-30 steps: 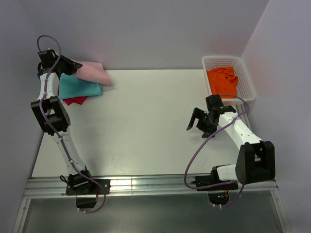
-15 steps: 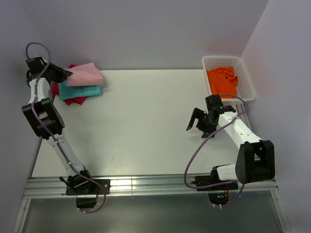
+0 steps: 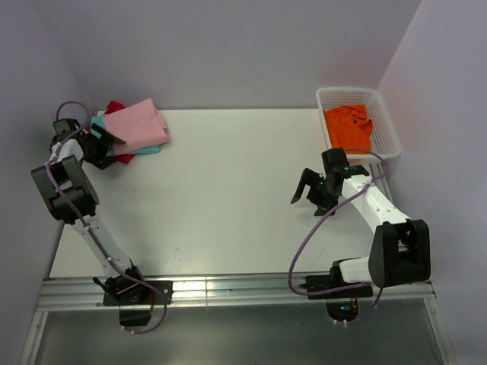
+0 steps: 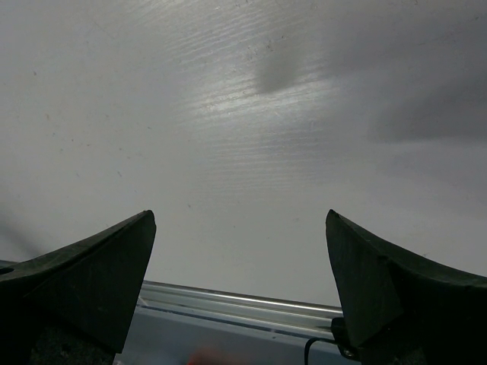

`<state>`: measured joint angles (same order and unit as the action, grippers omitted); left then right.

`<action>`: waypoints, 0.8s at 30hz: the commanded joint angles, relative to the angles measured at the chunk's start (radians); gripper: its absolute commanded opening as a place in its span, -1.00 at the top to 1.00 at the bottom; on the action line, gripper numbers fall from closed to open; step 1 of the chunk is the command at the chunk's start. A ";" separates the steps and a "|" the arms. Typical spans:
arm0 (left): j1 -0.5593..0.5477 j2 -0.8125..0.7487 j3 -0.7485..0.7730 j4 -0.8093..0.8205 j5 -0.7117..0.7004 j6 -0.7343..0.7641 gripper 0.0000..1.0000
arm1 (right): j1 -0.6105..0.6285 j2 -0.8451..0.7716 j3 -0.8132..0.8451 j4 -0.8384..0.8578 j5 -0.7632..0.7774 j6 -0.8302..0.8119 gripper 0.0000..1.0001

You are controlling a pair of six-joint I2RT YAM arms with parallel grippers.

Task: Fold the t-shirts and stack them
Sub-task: Neatly place the folded tshirt to the corner

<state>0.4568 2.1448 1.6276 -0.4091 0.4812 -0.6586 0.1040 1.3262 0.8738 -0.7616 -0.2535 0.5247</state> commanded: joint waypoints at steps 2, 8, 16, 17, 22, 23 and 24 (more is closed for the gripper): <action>0.003 -0.219 -0.067 0.082 0.003 -0.021 -0.80 | 0.002 -0.028 0.017 0.021 -0.003 0.011 -1.00; -0.015 -0.443 -0.187 0.056 -0.065 -0.009 -0.79 | 0.022 -0.087 0.056 -0.016 0.023 0.012 -1.00; -0.163 -0.778 -0.440 0.010 -0.225 -0.012 -0.77 | 0.071 -0.235 0.151 -0.064 0.079 -0.006 -1.00; -0.200 -0.802 -0.454 -0.020 -0.275 -0.010 -0.76 | 0.086 -0.252 0.166 -0.068 0.091 -0.008 -1.00; -0.406 -1.047 -0.638 -0.040 -0.294 -0.050 -0.76 | 0.137 -0.399 0.185 -0.045 0.111 -0.019 -1.00; -0.420 -1.074 -0.665 -0.063 -0.291 -0.047 -0.75 | 0.149 -0.425 0.182 -0.033 0.123 -0.017 -1.00; -0.455 -1.094 -0.679 -0.088 -0.335 -0.047 -0.73 | 0.172 -0.450 0.177 -0.027 0.144 -0.014 -1.00</action>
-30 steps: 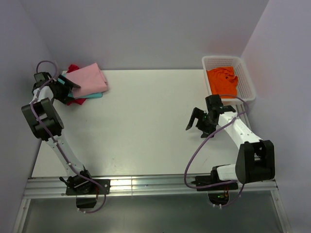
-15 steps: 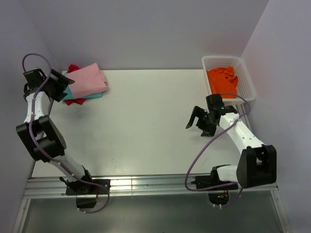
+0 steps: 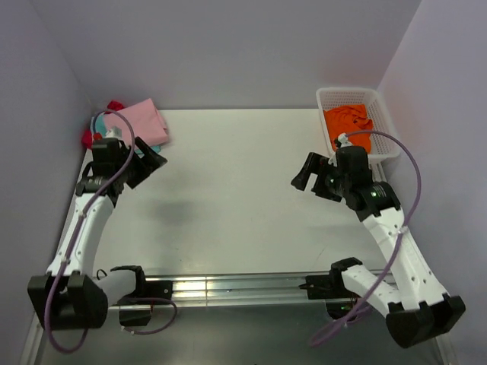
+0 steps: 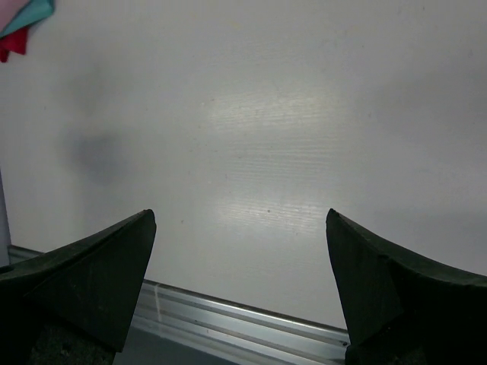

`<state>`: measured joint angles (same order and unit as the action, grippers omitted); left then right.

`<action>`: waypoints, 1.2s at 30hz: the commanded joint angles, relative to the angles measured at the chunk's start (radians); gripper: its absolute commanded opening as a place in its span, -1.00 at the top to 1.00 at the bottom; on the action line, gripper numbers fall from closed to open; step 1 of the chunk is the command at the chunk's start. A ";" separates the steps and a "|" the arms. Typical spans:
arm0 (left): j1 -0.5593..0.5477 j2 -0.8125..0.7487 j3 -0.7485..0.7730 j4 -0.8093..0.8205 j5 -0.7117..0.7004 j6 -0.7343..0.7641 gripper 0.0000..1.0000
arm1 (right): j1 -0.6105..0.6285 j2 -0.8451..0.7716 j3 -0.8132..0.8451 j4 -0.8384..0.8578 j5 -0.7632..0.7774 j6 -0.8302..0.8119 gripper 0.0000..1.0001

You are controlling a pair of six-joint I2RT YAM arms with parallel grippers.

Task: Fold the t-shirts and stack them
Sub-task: Neatly place the folded tshirt to the corner

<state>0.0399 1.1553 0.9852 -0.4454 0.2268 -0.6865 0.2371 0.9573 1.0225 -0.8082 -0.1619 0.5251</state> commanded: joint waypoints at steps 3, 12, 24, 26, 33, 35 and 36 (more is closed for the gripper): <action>-0.118 -0.215 -0.104 -0.108 -0.130 -0.019 -0.72 | 0.068 -0.164 0.013 0.012 0.117 0.007 -1.00; -0.172 -0.465 -0.116 -0.173 -0.268 0.030 -0.78 | 0.090 -0.284 0.022 -0.025 0.217 -0.028 -1.00; -0.189 -0.448 0.029 -0.271 -0.332 0.045 -0.82 | 0.090 -0.339 0.044 -0.086 0.263 -0.054 -1.00; -0.192 -0.448 0.061 -0.298 -0.473 0.039 -0.82 | 0.090 -0.351 0.036 -0.094 0.271 -0.057 -1.00; -0.195 -0.459 0.124 -0.392 -0.728 0.007 -0.83 | 0.090 -0.362 0.011 -0.098 0.286 -0.068 -1.00; -0.196 -0.454 0.115 -0.403 -0.736 0.007 -0.83 | 0.090 -0.356 0.011 -0.092 0.289 -0.066 -1.00; -0.196 -0.453 0.112 -0.404 -0.739 0.005 -0.82 | 0.090 -0.348 0.013 -0.089 0.289 -0.068 -1.00</action>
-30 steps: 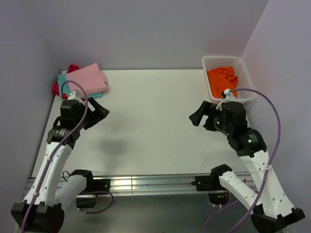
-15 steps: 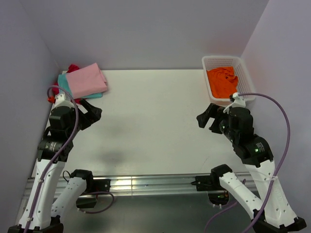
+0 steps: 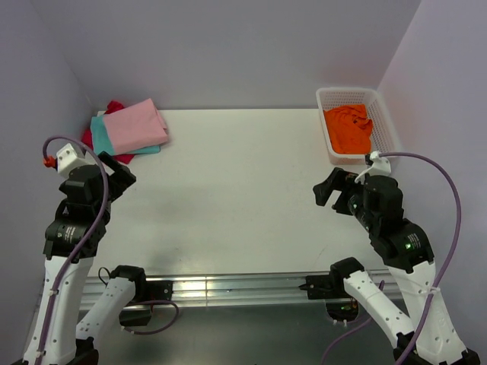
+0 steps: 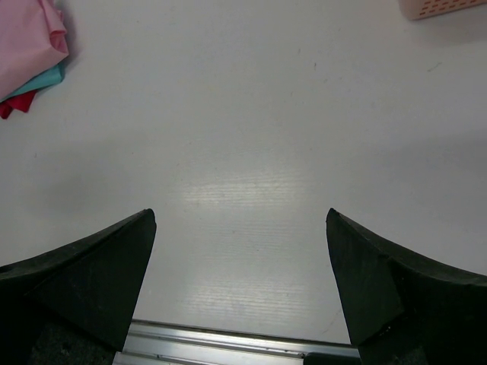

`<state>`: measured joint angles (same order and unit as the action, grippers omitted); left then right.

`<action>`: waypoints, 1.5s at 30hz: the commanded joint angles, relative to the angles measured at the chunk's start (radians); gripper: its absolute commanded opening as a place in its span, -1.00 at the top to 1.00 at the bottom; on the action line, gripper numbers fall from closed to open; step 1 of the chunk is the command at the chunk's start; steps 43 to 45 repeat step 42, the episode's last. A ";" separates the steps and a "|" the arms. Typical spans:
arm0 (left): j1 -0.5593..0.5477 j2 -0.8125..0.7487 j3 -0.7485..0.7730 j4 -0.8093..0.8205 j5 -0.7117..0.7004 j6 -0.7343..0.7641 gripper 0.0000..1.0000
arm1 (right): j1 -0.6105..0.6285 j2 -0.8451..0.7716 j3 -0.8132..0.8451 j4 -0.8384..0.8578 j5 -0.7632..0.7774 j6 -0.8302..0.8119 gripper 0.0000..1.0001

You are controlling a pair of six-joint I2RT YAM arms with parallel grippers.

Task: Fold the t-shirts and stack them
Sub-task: Neatly place the folded tshirt to the corner

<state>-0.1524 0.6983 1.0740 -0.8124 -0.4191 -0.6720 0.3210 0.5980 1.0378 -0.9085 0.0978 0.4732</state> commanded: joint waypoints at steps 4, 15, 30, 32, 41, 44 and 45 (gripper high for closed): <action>-0.004 0.000 0.000 -0.027 -0.089 0.003 -0.82 | 0.004 0.028 0.007 0.020 0.029 -0.015 -1.00; -0.009 -0.014 -0.025 0.018 -0.096 0.045 -0.81 | 0.006 0.052 0.018 0.020 0.036 -0.027 -1.00; -0.016 -0.019 -0.052 0.041 -0.106 0.055 -0.80 | 0.006 0.074 0.022 0.026 0.040 -0.036 -1.00; -0.016 -0.023 -0.057 0.051 -0.104 0.057 -0.81 | 0.006 0.074 0.024 0.028 0.043 -0.039 -1.00; -0.016 -0.023 -0.062 0.073 -0.109 0.071 -0.81 | 0.004 0.065 0.036 0.033 0.068 -0.051 -1.00; -0.016 -0.025 -0.062 0.078 -0.110 0.071 -0.81 | 0.006 0.068 0.038 0.033 0.068 -0.051 -1.00; -0.016 -0.025 -0.062 0.078 -0.110 0.071 -0.81 | 0.006 0.068 0.038 0.033 0.068 -0.051 -1.00</action>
